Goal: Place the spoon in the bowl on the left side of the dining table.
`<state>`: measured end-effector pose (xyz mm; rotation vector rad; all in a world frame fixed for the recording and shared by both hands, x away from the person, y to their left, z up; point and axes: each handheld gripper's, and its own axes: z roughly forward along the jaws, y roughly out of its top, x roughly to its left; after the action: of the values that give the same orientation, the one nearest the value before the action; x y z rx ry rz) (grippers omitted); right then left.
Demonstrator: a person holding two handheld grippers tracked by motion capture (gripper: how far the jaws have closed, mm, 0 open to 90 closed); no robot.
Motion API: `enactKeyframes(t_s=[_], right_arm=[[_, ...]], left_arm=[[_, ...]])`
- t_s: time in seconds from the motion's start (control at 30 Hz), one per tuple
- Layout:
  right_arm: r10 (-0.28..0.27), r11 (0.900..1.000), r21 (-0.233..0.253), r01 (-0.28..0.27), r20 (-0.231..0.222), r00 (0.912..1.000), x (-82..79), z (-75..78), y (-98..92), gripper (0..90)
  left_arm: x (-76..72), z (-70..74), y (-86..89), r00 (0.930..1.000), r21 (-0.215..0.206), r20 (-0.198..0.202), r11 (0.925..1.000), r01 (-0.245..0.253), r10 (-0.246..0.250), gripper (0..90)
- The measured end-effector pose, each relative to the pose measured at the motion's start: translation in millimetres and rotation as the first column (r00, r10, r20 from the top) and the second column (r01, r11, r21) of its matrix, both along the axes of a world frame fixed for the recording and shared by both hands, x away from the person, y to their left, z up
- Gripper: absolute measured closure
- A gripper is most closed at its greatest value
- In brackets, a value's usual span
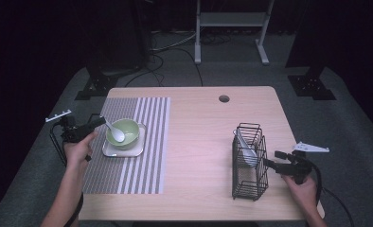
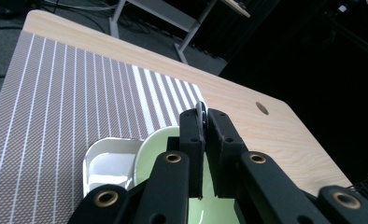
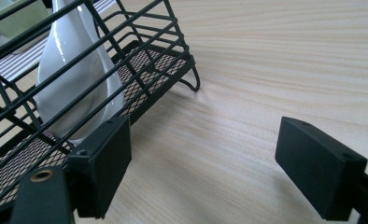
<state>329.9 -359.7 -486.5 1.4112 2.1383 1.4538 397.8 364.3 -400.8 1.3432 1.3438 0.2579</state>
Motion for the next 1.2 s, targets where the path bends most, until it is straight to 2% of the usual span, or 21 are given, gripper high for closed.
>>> enactKeyframes(t_s=[0.1,0.23,0.57,0.83,1.2], right_arm=[[0.000,1.000,0.000,0.000,0.000,1.0000,0.0,0.0,0.0,17.4],[0.001,1.000,0.000,-0.001,0.000,1.0000,0.0,0.0,0.1,17.5],[0.004,1.000,0.005,-0.004,0.003,1.0000,-0.1,0.0,-0.4,17.4],[0.005,1.000,0.005,-0.005,0.003,1.0000,0.2,0.0,-0.2,17.5],[0.004,1.000,0.000,-0.004,0.002,1.0000,0.2,0.0,0.1,17.4]], left_arm=[[-0.5,-3.0,1.8,0.9999,0.009,-0.016,0.9999,-0.006,0.006,85.2],[-0.8,-5.2,4.8,0.9998,-0.013,-0.017,0.9998,-0.014,0.014,85.2],[-0.1,-8.9,8.6,0.9992,-0.037,-0.023,0.9988,-0.034,0.033,84.7],[-2.3,-17.2,19.9,0.9971,-0.057,-0.041,0.9962,-0.066,0.064,82.6],[-3.6,-28.5,27.3,0.9960,-0.086,-0.057,0.9936,-0.074,0.069,80.1]])
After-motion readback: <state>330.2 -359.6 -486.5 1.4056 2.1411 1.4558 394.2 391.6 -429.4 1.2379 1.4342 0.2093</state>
